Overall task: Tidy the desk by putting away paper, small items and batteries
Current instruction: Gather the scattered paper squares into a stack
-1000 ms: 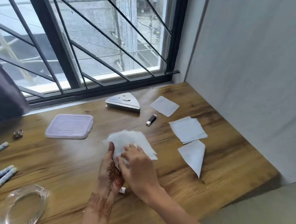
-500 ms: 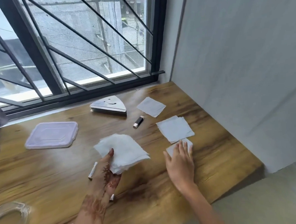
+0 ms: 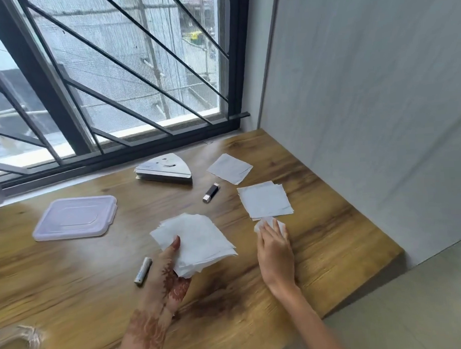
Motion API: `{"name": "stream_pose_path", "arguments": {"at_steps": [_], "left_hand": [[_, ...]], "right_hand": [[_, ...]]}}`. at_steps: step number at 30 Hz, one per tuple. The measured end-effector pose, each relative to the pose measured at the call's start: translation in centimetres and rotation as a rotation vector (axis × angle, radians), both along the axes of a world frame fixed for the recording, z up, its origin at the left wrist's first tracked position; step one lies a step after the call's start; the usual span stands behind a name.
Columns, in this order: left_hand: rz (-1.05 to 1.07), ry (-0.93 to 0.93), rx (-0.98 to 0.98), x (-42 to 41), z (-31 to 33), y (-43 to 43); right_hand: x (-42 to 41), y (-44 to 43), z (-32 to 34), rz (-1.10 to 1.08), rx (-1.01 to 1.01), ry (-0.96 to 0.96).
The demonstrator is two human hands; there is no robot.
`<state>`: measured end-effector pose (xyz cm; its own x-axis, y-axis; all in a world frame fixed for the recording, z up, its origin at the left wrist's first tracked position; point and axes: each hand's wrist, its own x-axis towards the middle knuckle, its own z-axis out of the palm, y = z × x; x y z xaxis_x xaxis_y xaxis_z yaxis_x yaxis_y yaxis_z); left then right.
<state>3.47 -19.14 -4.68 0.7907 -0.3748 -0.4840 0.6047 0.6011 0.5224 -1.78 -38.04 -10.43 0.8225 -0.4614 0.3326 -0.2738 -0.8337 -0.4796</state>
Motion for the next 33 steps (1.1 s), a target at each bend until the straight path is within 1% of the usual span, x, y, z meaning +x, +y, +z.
{"name": "stream_pose_path", "arguments": {"at_steps": [2,4,6,9,11,14,17,20,22,24,26,29,31,33], "left_hand": [[-0.016,-0.006,-0.012,-0.2,0.1,-0.1],[-0.031,0.001,-0.017,-0.3,0.3,-0.2],[-0.051,0.014,-0.037,-0.4,0.6,-0.3],[-0.110,0.001,-0.096,-0.7,1.3,-0.3],[-0.111,-0.035,-0.133,-0.8,1.5,-0.2],[-0.109,-0.012,-0.169,-0.9,1.9,0.2],[-0.101,0.056,-0.143,-0.9,2.1,0.4],[-0.102,0.042,-0.097,-1.1,2.0,0.5],[-0.070,0.039,-0.078,-1.1,2.0,0.3],[-0.044,0.038,-0.075,-0.9,1.9,0.2],[-0.020,0.024,-0.039,-0.7,1.7,0.3],[0.011,0.021,-0.035,-0.7,1.8,0.4],[0.002,0.012,-0.036,-0.8,1.9,0.5],[-0.008,0.006,-0.014,-0.8,2.1,0.6]], "right_hand": [[-0.1,0.6,1.3,0.092,0.233,-0.128],[-0.1,1.6,3.2,0.220,0.282,-0.219],[-0.1,3.1,4.7,0.361,0.230,-0.278],[-0.1,5.2,5.3,0.572,0.037,-0.299],[-0.1,6.1,4.8,0.689,-0.081,-0.243],[-0.2,6.7,3.8,0.773,-0.147,-0.157],[-0.4,7.1,3.6,0.790,-0.157,-0.118],[-0.5,7.1,4.3,0.810,-0.137,-0.078],[-0.1,6.3,4.8,0.791,-0.073,-0.065],[0.8,4.7,5.0,0.706,0.013,-0.053],[2.2,2.3,4.5,0.564,0.039,-0.009],[4.1,-2.1,2.8,0.406,-0.058,0.176],[4.9,-4.4,1.8,0.378,-0.140,0.350],[5.4,-5.8,1.1,0.373,-0.176,0.489]]}}
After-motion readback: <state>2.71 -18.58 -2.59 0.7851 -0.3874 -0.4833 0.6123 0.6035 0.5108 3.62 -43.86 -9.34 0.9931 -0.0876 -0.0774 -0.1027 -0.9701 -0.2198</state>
